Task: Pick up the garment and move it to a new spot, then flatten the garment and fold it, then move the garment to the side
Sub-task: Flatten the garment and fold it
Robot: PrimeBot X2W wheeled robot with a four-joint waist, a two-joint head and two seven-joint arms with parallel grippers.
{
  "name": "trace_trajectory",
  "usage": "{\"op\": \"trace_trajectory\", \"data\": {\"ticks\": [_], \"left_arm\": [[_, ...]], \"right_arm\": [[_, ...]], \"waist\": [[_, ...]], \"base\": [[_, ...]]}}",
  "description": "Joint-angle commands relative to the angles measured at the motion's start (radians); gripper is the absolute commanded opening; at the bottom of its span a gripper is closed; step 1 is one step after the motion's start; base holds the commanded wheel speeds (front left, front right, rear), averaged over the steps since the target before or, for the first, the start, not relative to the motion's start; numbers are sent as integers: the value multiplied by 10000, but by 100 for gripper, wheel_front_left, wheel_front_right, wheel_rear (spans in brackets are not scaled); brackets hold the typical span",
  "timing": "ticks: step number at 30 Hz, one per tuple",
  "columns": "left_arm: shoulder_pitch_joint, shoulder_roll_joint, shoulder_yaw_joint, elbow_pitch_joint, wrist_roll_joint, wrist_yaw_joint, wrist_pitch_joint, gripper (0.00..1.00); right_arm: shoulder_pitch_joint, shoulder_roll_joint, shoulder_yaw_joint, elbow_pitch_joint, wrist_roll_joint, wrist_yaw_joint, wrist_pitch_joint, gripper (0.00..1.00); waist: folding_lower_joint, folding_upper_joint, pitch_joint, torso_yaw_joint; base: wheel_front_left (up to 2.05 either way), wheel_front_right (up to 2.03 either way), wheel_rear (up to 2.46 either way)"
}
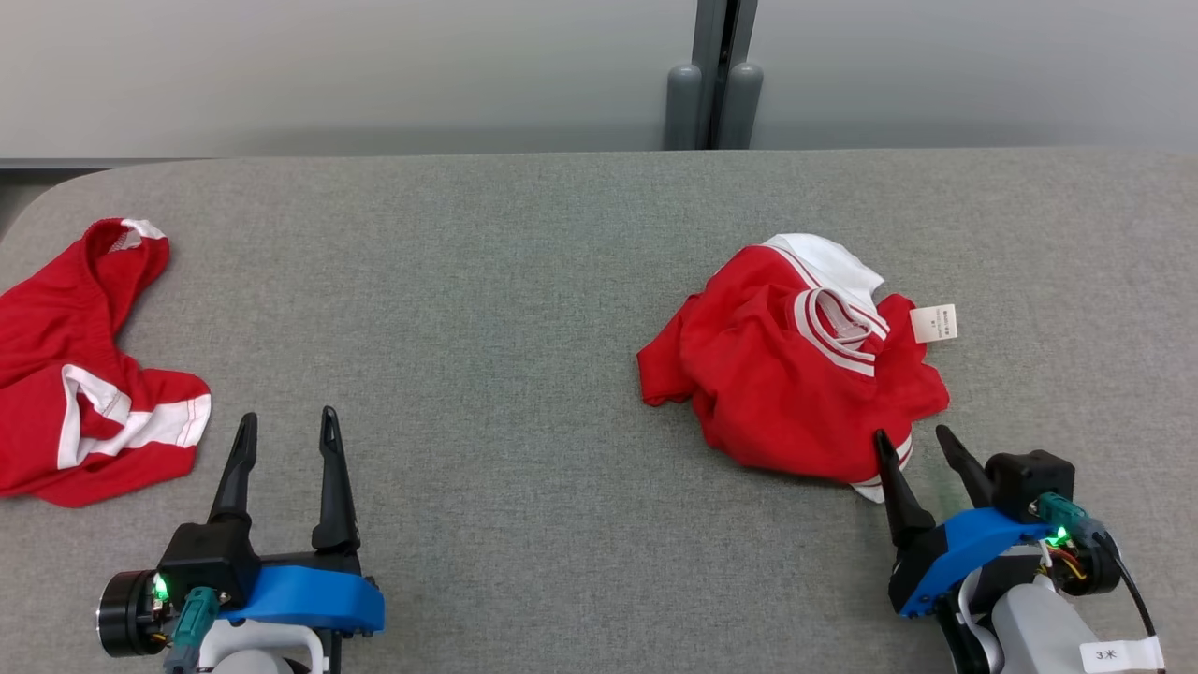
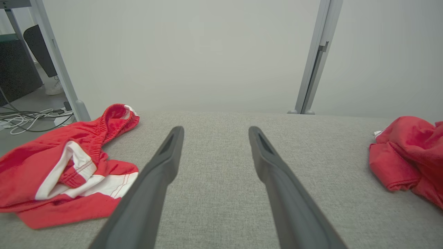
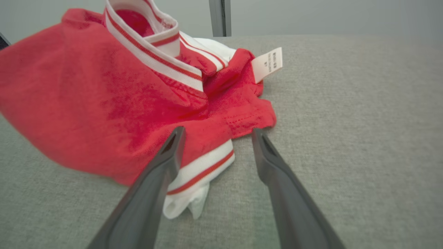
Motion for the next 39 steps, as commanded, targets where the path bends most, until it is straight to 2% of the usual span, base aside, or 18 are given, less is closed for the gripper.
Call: {"op": "trace_trajectory", "data": {"ticks": [1, 11, 12, 13, 14, 21, 29, 34, 39], "left_arm": [[-158, -7, -49, -31, -2, 26, -31, 100], [-342, -6, -169, 70, 13, 0, -31, 100], [-339, -6, -178, 79, -1, 3, -31, 100], [-324, -5, -178, 87, -12, 12, -31, 100], [-298, -6, -182, 87, -17, 27, -31, 100], [-131, -9, -176, 115, -94, 80, -31, 100], [-11, -5, -237, 83, -169, 120, -31, 100], [9, -3, -299, 104, -262, 126, -31, 100], [-124, -3, -382, 127, -332, 120, -31, 100]], "right_arm": [[-296, 32, 60, 274, 165, 5, -35, 100], [-515, 433, 658, 2055, 966, 5, 25, 100], [-471, 483, 764, 2217, 1147, 5, 31, 91], [-436, 529, 881, 2334, 1344, 6, 59, 35], [-444, 552, 969, 2377, 1509, 9, 61, 0], [-349, -99, 752, 1613, 1854, -4, -13, 0], [106, -993, -134, 50, 2058, 2, -19, 0], [236, -919, -188, -1212, 2038, 3, -17, 0], [247, -593, 659, -2539, 1879, 3, -17, 0]], "waist": [[-1, -1, 63, 46], [-1, -1, 134, 260], [-1, -1, 123, 269], [-1, -1, 107, 271], [-1, -1, 93, 266], [-1, -1, -75, 139], [-1, -1, -268, -58], [-1, -1, -302, -115], [-1, -1, -333, 22]], "base": [[0, 0, 0], [0, 0, 0], [0, 0, 0], [0, 0, 0], [0, 0, 0], [0, 0, 0], [0, 0, 0], [0, 0, 0], [0, 0, 0]]}}
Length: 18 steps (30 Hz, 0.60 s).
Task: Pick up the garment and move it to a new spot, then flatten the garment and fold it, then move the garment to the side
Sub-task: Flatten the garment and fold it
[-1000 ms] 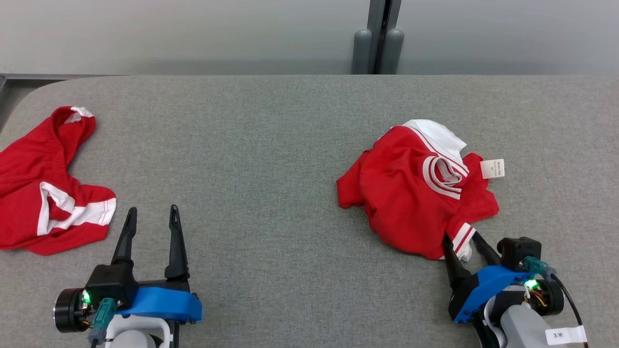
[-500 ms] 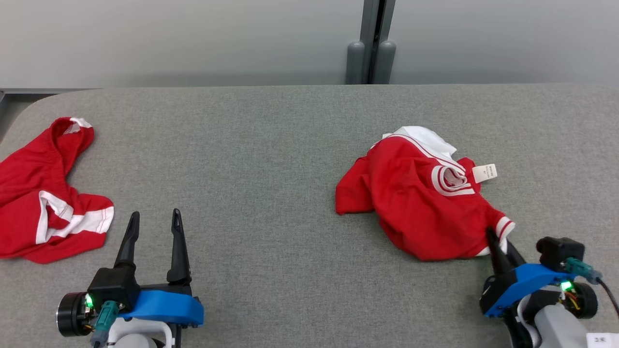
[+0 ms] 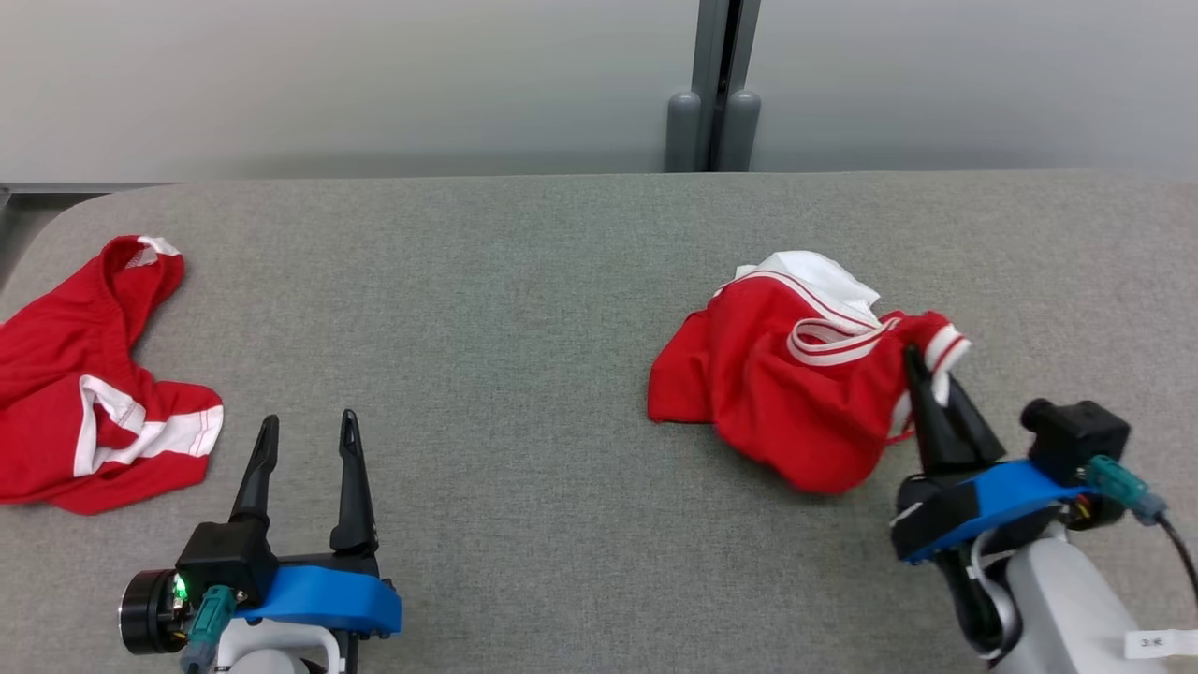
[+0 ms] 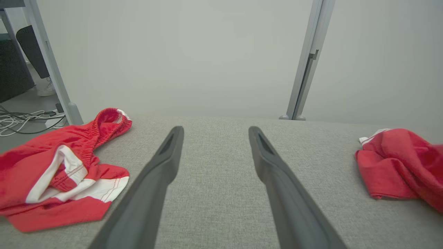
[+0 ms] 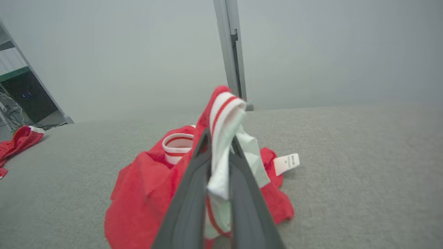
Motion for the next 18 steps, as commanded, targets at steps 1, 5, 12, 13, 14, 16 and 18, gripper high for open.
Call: {"op": "trace_trajectory", "data": {"ticks": [1, 5, 12, 13, 14, 16, 18], "left_arm": [[-122, -3, -19, -11, -62, 42, -31, 100], [-109, -3, -62, -40, -95, 51, -31, 100], [-94, -5, -136, -35, -219, 86, -31, 100], [-84, -3, -150, -34, -248, 96, -31, 100], [-88, -3, -183, -27, -252, 98, -31, 100], [-102, -3, -236, -16, -310, 117, -31, 100], [-119, -2, -277, -12, -352, 161, -31, 100]], "right_arm": [[36, 134, 265, -181, -17, 1, 7, 0], [-191, 426, 1485, -600, -109, 1, 7, 0], [-792, 956, 3855, -184, -338, 1, 6, 0], [-884, 1011, 4198, -81, -346, 1, 6, 0], [-973, 1062, 4589, 29, -310, 1, 6, 0], [-1112, 1147, 5366, 216, -250, 1, 4, 0], [-1199, 1183, 6155, 399, -132, 1, 3, 0]], "waist": [[0, 0, -3, 56], [0, 0, -32, 308], [0, 0, -14, 845], [0, 0, -8, 915], [0, 0, 11, 1004], [0, 0, 40, 1155], [0, 0, 73, 1294]], "base": [[0, 0, 0], [0, 0, 0], [0, 0, 0], [0, 0, 0], [0, 0, 0], [0, 0, 0], [0, 0, 0]]}}
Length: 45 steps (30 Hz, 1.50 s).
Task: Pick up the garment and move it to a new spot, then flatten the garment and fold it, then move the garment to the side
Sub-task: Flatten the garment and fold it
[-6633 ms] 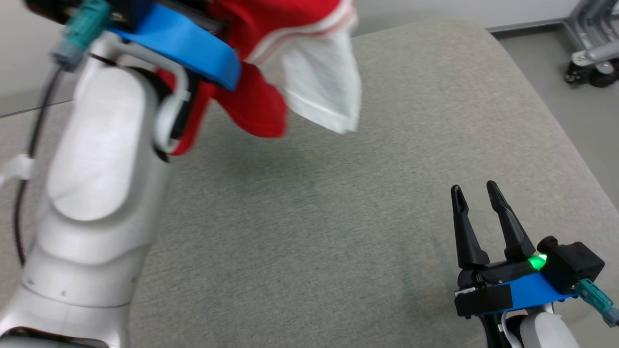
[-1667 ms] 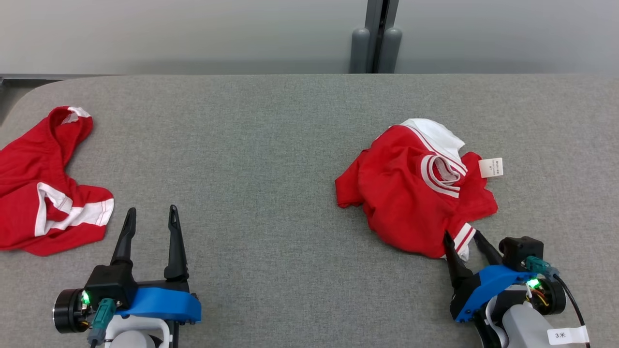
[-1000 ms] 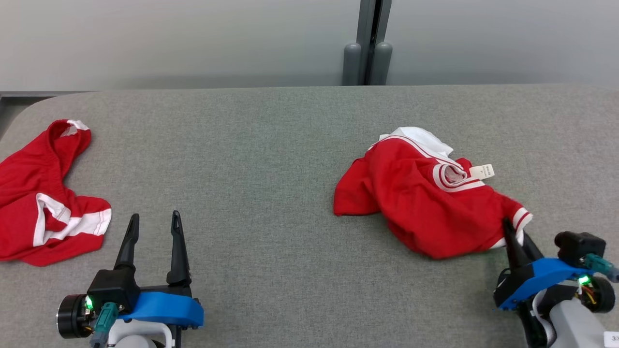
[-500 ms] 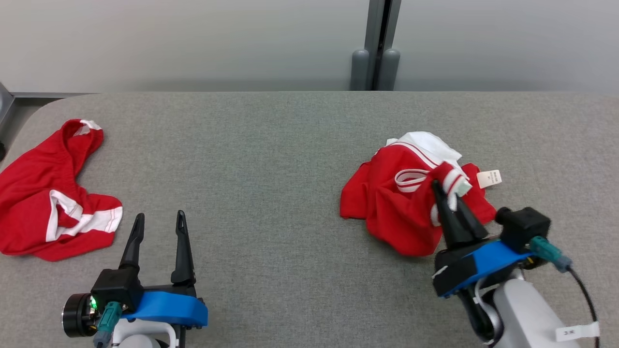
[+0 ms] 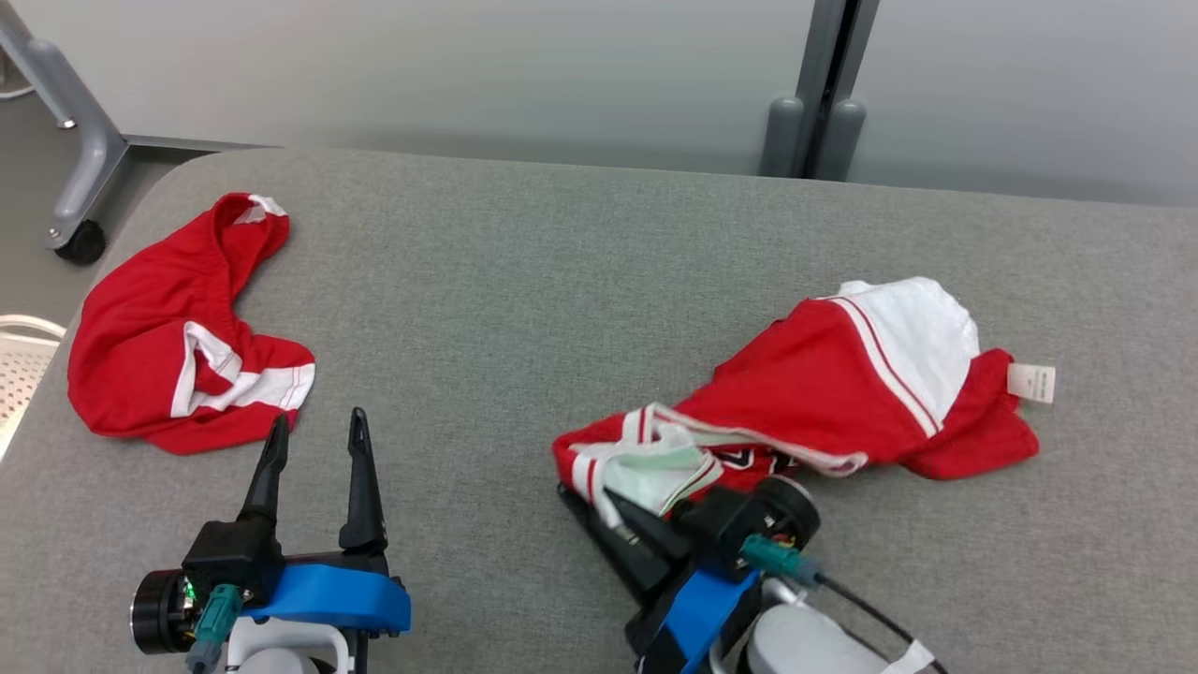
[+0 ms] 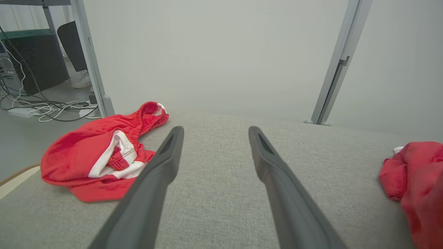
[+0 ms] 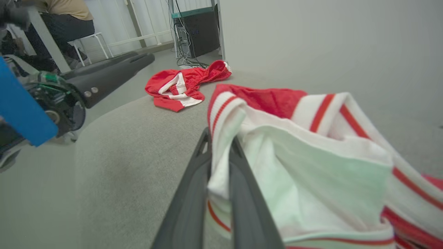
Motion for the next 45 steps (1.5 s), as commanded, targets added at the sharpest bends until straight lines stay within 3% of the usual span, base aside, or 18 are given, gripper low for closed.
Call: {"op": "trace_trajectory", "data": {"ticks": [1, 8, 9, 10, 11, 15, 20, 29, 36, 40, 45], "left_arm": [[-77, -3, -42, -16, -29, 66, -29, 100], [-65, -5, -109, -21, -137, 153, -31, 100], [-60, -3, -112, -18, -146, 166, -29, 100], [-53, -5, -115, -21, -150, 171, -31, 100], [-46, -5, -108, -27, -151, 177, -31, 100], [-1, -2, -46, -26, -127, 227, -31, 100], [-1, -3, 16, -12, -36, 169, -31, 100], [246, -3, 314, -29, 223, 37, -31, 100], [404, -2, 418, -58, 425, -22, -31, 100], [398, -2, 403, -74, 448, -47, -31, 100], [375, -4, 372, -76, 456, -55, -31, 100]], "right_arm": [[-129, 25, 361, 109, 96, 3, -6, 0], [-321, 26, 2865, 324, 1077, 3, -5, 0], [-377, 24, 3041, 416, 1185, 3, -6, 20], [-481, 33, 3123, 405, 1281, 3, -8, 66], [-531, 35, 3170, 420, 1357, 3, -8, 100], [-551, 32, 2684, 242, 1367, 3, -6, 100], [-164, -96, 1318, -154, 737, 3, -6, 100], [1277, -950, -2281, -1640, -223, 3, -5, 100], [2724, -870, -4786, -2338, -733, 3, -5, 100], [3431, -693, -5634, -2527, -956, 3, -6, 100], [3899, -515, -5931, -2529, -1108, 3, -5, 100]], "waist": [[0, 0, 77, 120], [0, 0, 191, 331], [0, 0, 202, 330], [0, 0, 214, 314], [0, 0, 224, 285], [0, 0, 177, 27], [0, 0, 38, -328], [0, 0, -326, -1041], [0, 0, -507, -1474], [0, 0, -519, -1577], [0, 0, -513, -1622]], "base": [[0, 0, 0], [0, 0, 0], [0, 0, 0], [0, 0, 0], [0, 0, 0], [0, 0, 0], [0, 0, 0], [0, 0, 0], [0, 0, 0], [0, 0, 0], [0, 0, 0]]}}
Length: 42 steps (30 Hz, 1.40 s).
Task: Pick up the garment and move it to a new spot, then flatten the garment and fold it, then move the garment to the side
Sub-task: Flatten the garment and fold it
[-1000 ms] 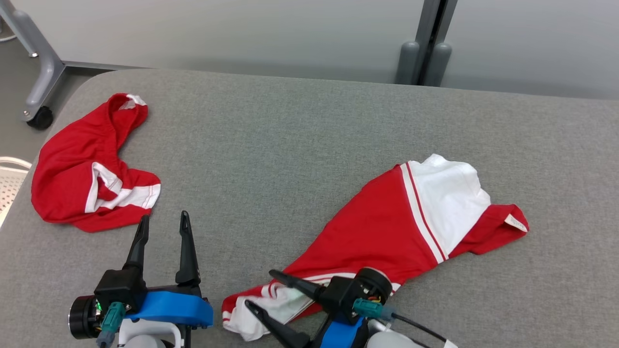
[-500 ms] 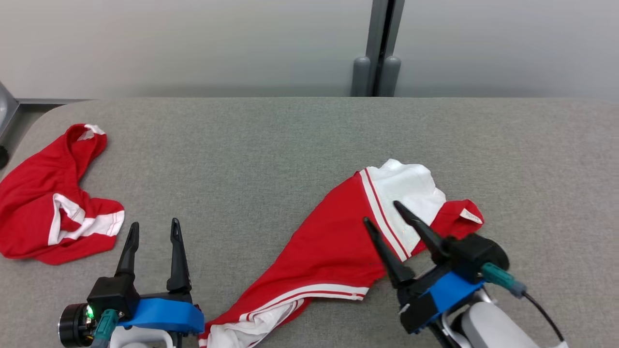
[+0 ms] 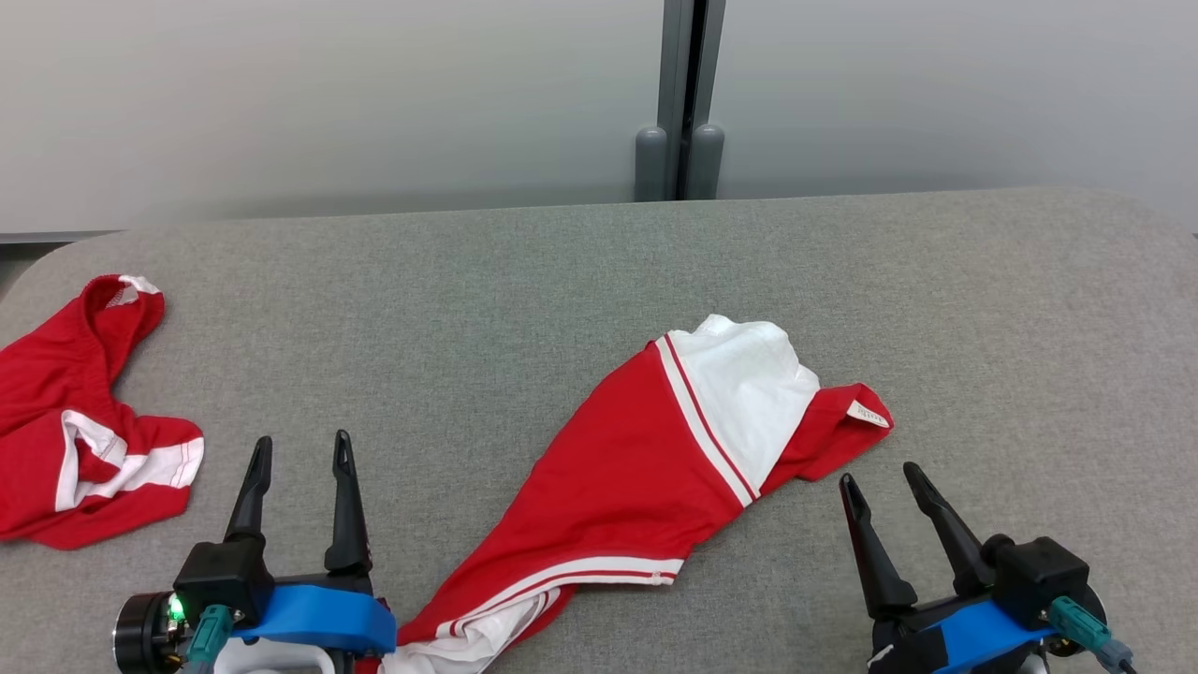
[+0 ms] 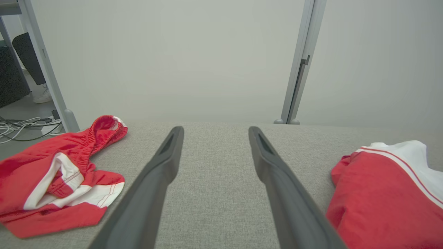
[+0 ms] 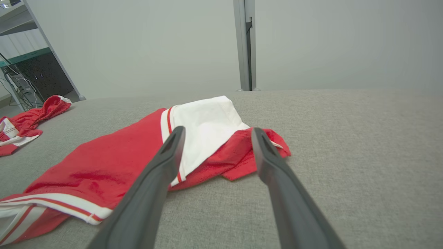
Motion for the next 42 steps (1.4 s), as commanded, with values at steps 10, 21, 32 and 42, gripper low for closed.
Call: {"op": "trace_trajectory", "data": {"ticks": [10, 21, 32, 42], "left_arm": [[-96, 0, -136, -39, -43, 51, -30, 100], [-274, -2, -327, -14, -158, 104, -29, 100], [-433, -2, -413, -19, -139, 168, -30, 100], [-555, 0, -503, -23, -189, 212, -30, 100]], "right_arm": [[-290, 196, 283, 251, -245, 1, -6, 100], [-753, 322, 1465, 1517, 891, 1, -6, 100], [-925, 493, 2589, 2392, 2075, 1, -4, 100], [-1693, 546, 2996, 3002, 2635, 1, -4, 100]], "waist": [[0, 0, 165, 170], [0, 0, 478, 627], [0, 0, 718, 952], [0, 0, 945, 1005]], "base": [[0, 0, 0], [0, 0, 0], [0, 0, 0], [0, 0, 0]]}}
